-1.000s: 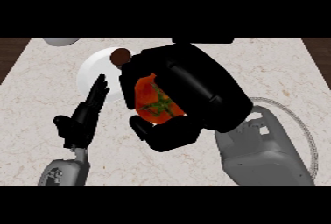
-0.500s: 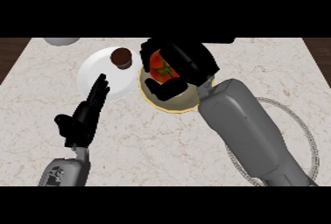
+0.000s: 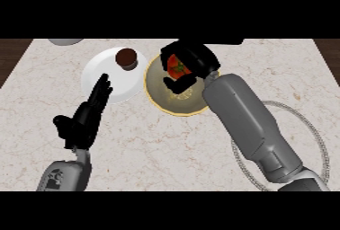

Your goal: Pick the tomato from the placemat and place it in the bowl

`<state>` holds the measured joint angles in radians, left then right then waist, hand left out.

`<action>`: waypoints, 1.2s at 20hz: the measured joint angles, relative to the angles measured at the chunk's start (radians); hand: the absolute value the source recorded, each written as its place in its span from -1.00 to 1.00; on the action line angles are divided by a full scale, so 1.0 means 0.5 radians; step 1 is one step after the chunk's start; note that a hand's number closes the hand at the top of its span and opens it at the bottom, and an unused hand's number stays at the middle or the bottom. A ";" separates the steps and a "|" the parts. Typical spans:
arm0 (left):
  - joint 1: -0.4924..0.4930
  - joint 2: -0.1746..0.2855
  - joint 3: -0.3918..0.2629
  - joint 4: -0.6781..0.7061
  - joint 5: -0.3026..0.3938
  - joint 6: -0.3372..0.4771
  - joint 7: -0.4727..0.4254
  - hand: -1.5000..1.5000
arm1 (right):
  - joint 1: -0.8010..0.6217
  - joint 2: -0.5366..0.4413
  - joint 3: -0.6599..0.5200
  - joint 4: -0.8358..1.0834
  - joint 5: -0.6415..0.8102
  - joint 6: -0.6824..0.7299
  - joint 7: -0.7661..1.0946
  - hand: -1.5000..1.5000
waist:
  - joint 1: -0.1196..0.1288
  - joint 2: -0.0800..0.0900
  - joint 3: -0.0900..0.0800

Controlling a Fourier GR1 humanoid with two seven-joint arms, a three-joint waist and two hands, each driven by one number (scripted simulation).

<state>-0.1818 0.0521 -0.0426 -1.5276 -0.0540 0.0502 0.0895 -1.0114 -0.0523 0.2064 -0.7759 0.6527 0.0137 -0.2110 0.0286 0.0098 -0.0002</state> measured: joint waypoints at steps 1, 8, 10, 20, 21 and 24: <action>0.022 -0.011 -0.014 0.011 -0.010 0.002 -0.026 0.00 | -0.033 0.001 -0.030 0.076 -0.022 0.034 -0.017 -1.00 | 0.002 0.001 0.000; 0.016 -0.037 -0.037 -0.014 -0.026 0.017 -0.005 0.00 | -0.137 -0.012 -0.170 0.512 -0.150 0.251 -0.389 -1.00 | 0.018 0.007 0.001; 0.024 -0.028 -0.041 -0.024 -0.029 0.009 0.005 0.00 | -0.158 0.003 -0.242 0.577 -0.215 0.265 -0.492 -1.00 | 0.020 0.008 0.001; 0.022 -0.018 -0.005 -0.004 -0.009 -0.003 0.006 0.00 | -0.321 -0.095 -0.635 0.696 -0.566 0.419 -0.622 -1.00 | -0.009 -0.003 0.001; 0.041 -0.012 -0.003 -0.003 -0.008 -0.010 -0.008 0.00 | -0.336 -0.133 -0.669 0.708 -0.601 0.474 -0.604 -1.00 | -0.011 -0.005 0.001; 0.031 -0.027 -0.011 -0.016 -0.025 0.011 -0.007 0.00 | -0.367 -0.203 -0.742 0.764 -0.674 0.600 -0.569 -1.00 | -0.013 -0.005 0.001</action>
<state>-0.1661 0.0387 -0.0484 -1.5354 -0.0662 0.0555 0.0859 -1.1947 -0.1540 -0.1646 -0.3938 0.3159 0.3134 -0.4955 0.0220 0.0072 0.0003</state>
